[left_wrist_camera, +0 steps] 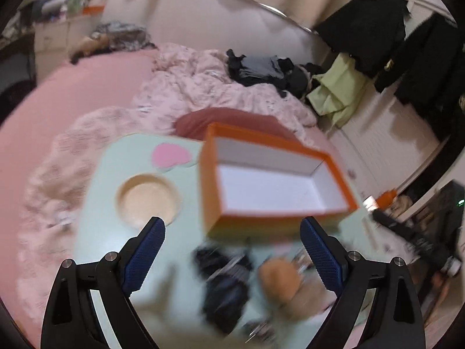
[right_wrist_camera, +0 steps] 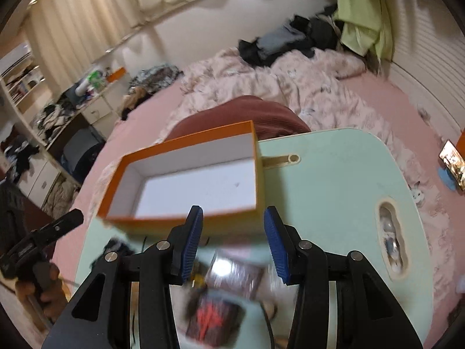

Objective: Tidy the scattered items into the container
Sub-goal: 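Hold both open tools over the empty box, then pull them back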

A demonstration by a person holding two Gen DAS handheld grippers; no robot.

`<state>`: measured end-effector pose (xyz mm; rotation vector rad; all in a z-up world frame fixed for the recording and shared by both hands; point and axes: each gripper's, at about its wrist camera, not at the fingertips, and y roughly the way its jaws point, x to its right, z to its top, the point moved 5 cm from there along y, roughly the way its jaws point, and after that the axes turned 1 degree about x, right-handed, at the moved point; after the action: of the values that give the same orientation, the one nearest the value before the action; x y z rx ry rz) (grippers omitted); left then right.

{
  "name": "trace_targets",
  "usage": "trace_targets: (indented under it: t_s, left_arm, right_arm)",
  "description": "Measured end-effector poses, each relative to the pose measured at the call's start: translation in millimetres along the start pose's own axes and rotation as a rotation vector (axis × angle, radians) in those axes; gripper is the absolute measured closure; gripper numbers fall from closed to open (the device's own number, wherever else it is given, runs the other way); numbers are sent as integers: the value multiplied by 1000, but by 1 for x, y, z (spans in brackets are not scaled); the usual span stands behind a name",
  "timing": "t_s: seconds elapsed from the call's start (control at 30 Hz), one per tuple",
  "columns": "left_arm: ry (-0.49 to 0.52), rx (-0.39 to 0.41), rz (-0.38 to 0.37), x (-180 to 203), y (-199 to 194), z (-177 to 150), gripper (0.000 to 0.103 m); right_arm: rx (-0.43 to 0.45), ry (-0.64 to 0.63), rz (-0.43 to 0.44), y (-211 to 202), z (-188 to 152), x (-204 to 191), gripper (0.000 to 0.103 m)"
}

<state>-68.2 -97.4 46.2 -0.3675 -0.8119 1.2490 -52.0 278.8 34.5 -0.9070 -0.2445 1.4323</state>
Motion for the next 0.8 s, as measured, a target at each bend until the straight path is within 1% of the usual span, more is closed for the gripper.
trace_targets:
  t_s: [0.07,0.1,0.13,0.2,0.23,0.3,0.37,0.4,0.47,0.53,0.57,0.6,0.63,0.67,0.7,0.77,0.8]
  left_arm:
    - [-29,60,34,-14,-14,-17,9]
    - [-40,85,32,-17,-19,-24,9]
    - [-47,116,14,-18,-26,-35,9]
    - [-31,148,-20,-14,-36,-52,9]
    - [3,140,-12,-7,-39,-65,9]
    - [69,106,46,1,-39,-83,9]
    - [105,95,84,8,-37,-92,9]
    - [130,89,94,12,-35,-96,9]
    - [162,79,121,17,-30,-100,9]
    - [184,55,157,20,-20,-105,9]
    - [187,41,158,21,-17,-109,9]
    - [188,22,151,23,-11,-113,9]
    - [199,24,158,26,-10,-117,9]
    - [226,30,174,31,-9,-121,8]
    - [258,27,183,36,-7,-124,5]
    - [306,21,208,43,-2,-128,0]
    - [315,29,194,46,-1,-130,0]
  right_arm:
    - [28,-30,17,-16,-19,-2,57]
    - [32,-39,30,-20,-30,-5,57]
    - [24,-53,39,-24,-44,-8,57]
    - [-1,-87,17,-26,-70,-12,57]
    - [-10,-105,-8,-26,-83,-12,57]
    - [-18,-143,-62,-25,-107,-12,57]
    - [-16,-176,-95,-21,-122,-10,57]
    - [-4,-186,-113,-20,-128,-9,57]
    - [-11,-184,-125,-18,-135,-7,56]
    - [-6,-193,-136,-19,-135,-8,56]
    - [-7,-200,-146,-19,-134,-8,54]
    - [-20,-204,-158,-16,-135,-7,44]
    - [-28,-208,-166,-13,-135,-7,30]
    - [-25,-214,-174,-12,-136,-7,24]
    - [-29,-222,-186,-10,-137,-7,20]
    - [-37,-234,-196,-7,-138,-8,17]
    - [-40,-238,-194,-7,-139,-10,15]
